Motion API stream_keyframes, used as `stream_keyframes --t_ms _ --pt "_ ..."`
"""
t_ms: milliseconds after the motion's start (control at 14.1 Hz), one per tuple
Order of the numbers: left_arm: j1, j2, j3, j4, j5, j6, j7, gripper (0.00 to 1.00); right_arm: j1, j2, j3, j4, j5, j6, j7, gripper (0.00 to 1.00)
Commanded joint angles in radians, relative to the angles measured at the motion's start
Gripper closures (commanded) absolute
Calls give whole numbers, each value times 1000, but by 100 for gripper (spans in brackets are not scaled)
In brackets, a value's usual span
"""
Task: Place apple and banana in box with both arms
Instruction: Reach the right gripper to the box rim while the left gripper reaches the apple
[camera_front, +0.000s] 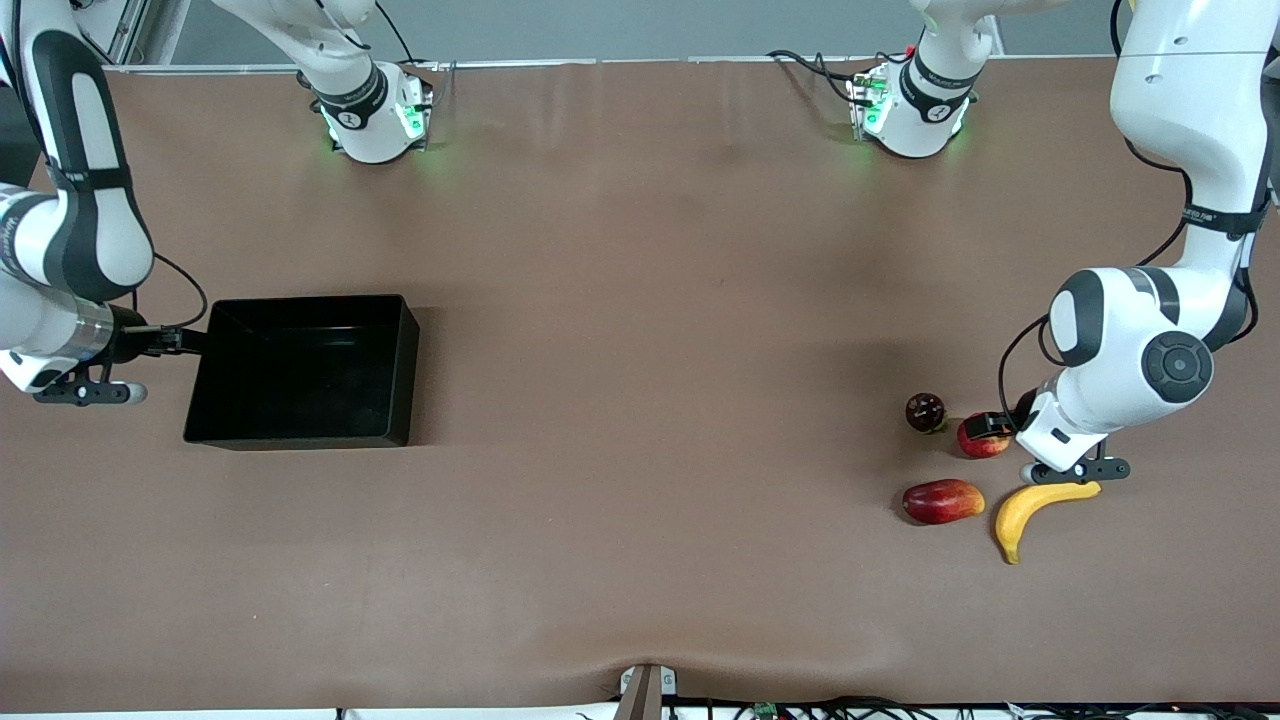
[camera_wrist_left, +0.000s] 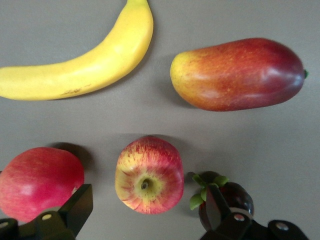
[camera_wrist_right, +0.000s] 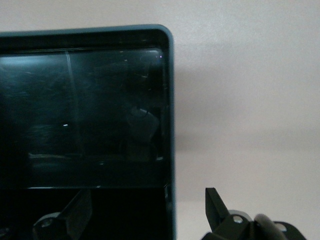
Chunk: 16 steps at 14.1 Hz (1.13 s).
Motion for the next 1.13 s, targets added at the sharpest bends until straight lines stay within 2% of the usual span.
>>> stream_keyframes --t_ms 0,142,213,284,425,496,709,780,1063 --pt "0 36 -3 16 5 12 1 0 -62 57 17 -33 2 89 -64 4" --pt "3 58 -3 16 5 35 1 0 -60 59 17 -72 47 121 -63 52" --pt "3 66 -3 17 5 37 1 0 -56 60 16 -83 99 120 -64 73" --pt "3 66 -3 17 5 40 3 0 -54 60 17 -91 111 120 -64 100" --pt "1 67 -2 17 5 40 7 0 -51 59 16 -83 111 110 -69 100" --pt "0 69 -2 17 6 40 9 8 -53 59 16 -82 111 109 -70 100" --pt "0 76 -2 22 49 40 7 81 -56 56 16 -60 111 98 -128 100" --pt "0 73 -2 23 52 40 4 100 -56 54 16 -45 111 60 -130 100" --pt "3 -3 -3 48 54 -6 0 100 -21 10 20 87 121 -231 -118 100"
